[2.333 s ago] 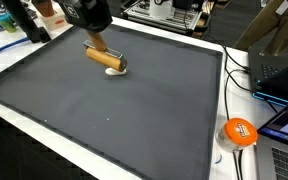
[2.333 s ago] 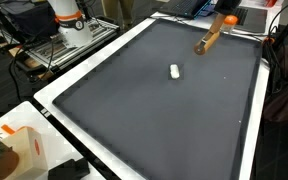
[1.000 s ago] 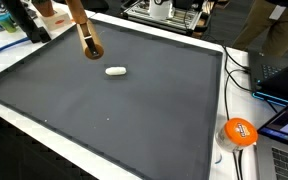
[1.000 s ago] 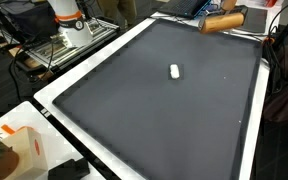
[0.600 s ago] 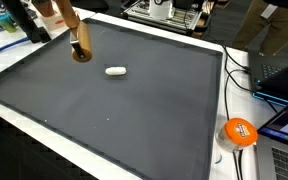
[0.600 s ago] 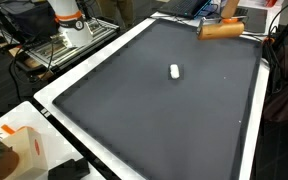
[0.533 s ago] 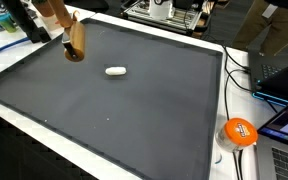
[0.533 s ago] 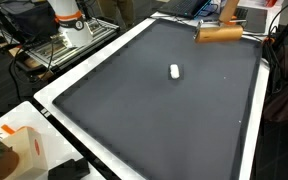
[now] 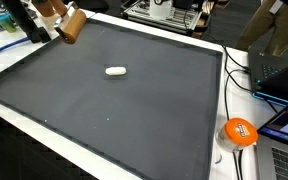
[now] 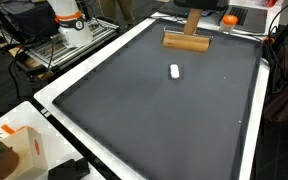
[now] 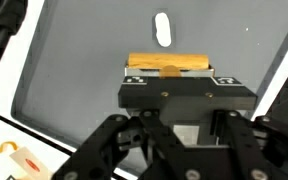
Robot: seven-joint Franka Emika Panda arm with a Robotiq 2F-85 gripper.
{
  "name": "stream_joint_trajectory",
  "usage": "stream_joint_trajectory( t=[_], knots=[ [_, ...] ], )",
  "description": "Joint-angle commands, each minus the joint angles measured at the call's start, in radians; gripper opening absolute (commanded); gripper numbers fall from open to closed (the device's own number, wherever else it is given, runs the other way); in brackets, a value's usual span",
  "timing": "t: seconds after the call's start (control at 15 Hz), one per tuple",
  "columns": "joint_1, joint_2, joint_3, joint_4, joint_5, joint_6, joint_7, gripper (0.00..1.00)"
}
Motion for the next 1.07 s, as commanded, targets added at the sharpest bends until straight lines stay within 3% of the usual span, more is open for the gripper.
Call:
stream_joint_trajectory(
  t=[0.0,0.07,0.47,0.53,1.0],
  knots=[
    [-0.061,-0.132,0.024,-0.184,0.117,0.028,0.048,0.22],
    [-0.031,-0.038,0.006,-0.051,0.065,0.002,0.03,0.47],
    [-0.05,-0.098,0.012,-0.134,0.091,0.013,0.031,0.47],
    [-0.05,-0.098,0.013,-0.137,0.091,0.014,0.031,0.22],
    [-0.058,-0.302,0.004,-0.445,0.11,0.209,0.016,0.22]
  ],
)
